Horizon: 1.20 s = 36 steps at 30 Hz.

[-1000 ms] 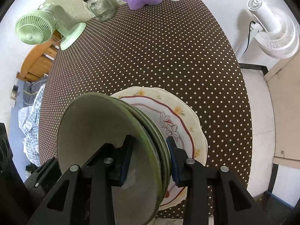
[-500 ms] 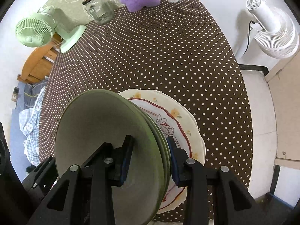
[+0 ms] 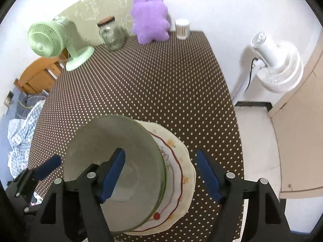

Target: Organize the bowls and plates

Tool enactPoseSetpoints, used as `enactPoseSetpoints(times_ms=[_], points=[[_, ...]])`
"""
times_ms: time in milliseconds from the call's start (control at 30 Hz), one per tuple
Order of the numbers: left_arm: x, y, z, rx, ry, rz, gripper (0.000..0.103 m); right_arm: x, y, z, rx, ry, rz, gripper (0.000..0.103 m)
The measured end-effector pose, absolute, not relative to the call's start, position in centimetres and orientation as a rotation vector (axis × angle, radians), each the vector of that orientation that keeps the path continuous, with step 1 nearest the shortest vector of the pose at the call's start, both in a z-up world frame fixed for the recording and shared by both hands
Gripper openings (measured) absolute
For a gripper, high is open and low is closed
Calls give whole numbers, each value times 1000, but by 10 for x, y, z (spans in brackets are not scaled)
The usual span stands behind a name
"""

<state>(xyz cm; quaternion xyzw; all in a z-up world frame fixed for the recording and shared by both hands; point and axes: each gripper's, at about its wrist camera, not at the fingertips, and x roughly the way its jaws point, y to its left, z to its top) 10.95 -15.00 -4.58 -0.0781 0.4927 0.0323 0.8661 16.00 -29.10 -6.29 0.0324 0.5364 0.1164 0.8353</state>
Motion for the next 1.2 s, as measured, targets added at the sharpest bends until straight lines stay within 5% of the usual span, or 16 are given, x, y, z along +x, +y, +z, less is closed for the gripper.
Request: enactPoseSetpoints(times_ms=[633, 1200], points=[[62, -60, 3, -96, 768, 82, 92, 94, -231, 4, 107, 834, 130, 79], [5, 13, -7, -77, 679, 118, 99, 29, -168, 3, 125, 739, 114, 83]])
